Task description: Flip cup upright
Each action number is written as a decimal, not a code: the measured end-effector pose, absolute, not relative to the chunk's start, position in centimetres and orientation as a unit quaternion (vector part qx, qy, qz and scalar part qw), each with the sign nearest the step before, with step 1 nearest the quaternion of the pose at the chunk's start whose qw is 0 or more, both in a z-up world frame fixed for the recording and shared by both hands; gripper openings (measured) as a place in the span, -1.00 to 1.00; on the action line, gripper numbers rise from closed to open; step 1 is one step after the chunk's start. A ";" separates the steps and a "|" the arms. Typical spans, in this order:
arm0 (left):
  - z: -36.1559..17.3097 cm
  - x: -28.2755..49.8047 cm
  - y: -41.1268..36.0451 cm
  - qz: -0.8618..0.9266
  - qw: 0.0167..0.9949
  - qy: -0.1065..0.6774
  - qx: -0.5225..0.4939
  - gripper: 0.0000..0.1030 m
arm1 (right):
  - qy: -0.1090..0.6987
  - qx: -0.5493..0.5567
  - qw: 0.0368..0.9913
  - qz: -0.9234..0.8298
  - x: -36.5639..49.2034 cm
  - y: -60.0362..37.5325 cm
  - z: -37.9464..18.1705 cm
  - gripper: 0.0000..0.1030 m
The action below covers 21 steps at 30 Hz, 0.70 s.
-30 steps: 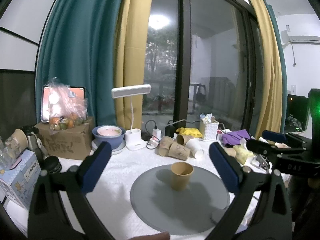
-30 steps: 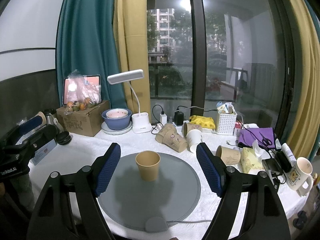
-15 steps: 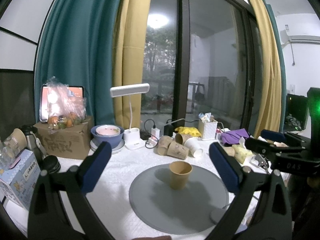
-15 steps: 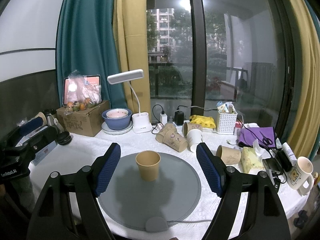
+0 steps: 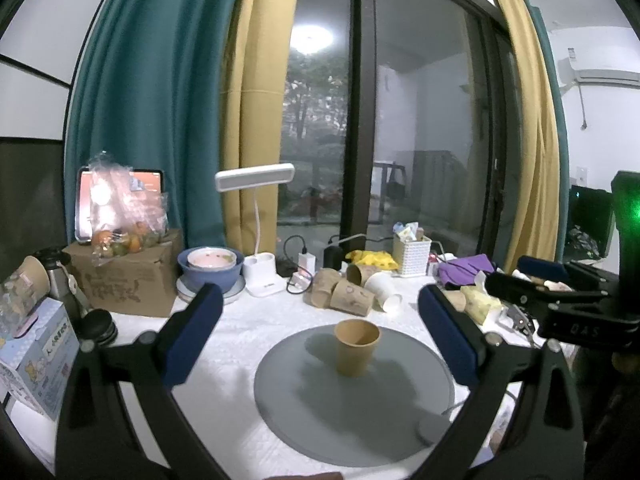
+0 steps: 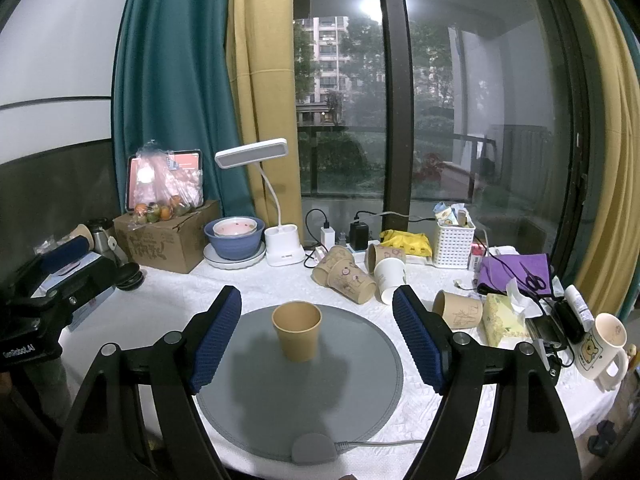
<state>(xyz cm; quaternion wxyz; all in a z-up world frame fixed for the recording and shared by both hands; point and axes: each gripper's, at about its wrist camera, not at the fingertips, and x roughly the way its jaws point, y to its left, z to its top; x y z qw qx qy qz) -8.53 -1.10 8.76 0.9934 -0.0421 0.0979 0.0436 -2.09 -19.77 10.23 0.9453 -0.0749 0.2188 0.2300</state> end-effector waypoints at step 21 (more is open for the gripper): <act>8.7 -8.4 -1.3 0.043 0.993 0.098 -0.042 0.92 | 0.219 -0.075 0.945 0.230 -2.0 -19.8 10.3 0.57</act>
